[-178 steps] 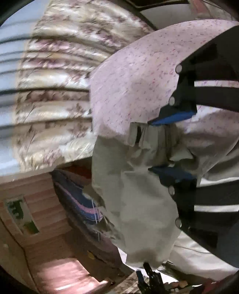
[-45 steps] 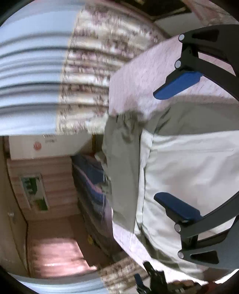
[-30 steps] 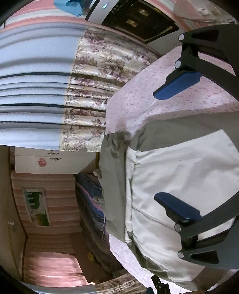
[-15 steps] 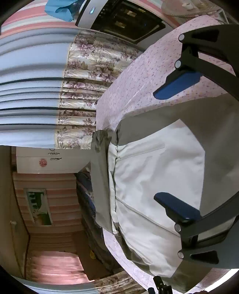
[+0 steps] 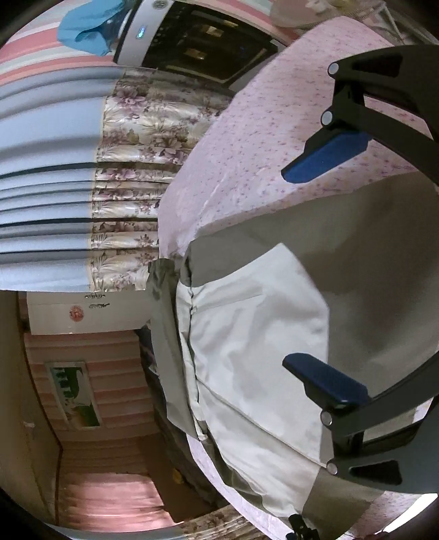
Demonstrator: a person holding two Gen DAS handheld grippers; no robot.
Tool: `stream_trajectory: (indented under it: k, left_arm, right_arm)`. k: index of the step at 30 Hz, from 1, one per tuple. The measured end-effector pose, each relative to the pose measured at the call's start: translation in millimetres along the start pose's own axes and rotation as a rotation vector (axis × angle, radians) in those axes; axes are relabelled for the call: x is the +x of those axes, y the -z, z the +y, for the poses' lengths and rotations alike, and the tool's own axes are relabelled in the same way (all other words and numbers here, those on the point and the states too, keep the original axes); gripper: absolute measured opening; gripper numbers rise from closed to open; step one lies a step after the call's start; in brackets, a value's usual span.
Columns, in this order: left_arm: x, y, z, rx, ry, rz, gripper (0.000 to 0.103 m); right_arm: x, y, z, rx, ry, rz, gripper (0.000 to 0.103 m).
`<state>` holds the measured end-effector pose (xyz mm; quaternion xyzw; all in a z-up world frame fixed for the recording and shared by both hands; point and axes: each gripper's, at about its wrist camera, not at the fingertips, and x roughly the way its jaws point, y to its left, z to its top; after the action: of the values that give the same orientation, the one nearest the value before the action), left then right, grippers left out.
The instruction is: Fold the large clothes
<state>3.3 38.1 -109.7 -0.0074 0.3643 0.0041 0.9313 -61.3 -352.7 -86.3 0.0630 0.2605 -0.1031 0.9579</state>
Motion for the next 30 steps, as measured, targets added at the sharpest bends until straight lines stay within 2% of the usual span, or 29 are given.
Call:
stream_trajectory:
  k: [9,11,13,15,19,26,30]
  left_arm:
    - [-4.5,17.7,-3.2,-0.011,0.01,-0.008,0.099]
    - [-3.2,22.2,-6.3,-0.002,0.014,0.009,0.093]
    - [-5.9,24.5,-6.5,-0.005,-0.008,0.002,0.081]
    - [-7.0,24.5,-2.8,-0.015,-0.015,0.007,0.076]
    - [-7.6,27.7,0.6,-0.005,-0.028,0.006,0.064]
    - [-21.3,40.4,17.3,-0.026,-0.008,0.027,0.069]
    - [-21.2,43.0,10.2,-0.021,-0.024,0.023,0.073]
  right_arm:
    - [-1.3,27.7,-25.4,0.053,0.019,0.035,0.101]
    - [-0.1,32.9,-30.5,0.073,0.003,0.055,0.1]
    - [1.4,37.6,-32.9,0.095,-0.026,0.074,0.089]
    - [4.2,41.6,-32.7,0.11,-0.046,0.089,0.081]
    - [4.6,48.7,-29.5,0.114,-0.032,0.091,0.077]
    - [-8.5,58.0,-32.1,0.093,-0.019,0.103,0.077]
    - [-7.2,58.5,-28.0,0.082,-0.01,0.1,0.076]
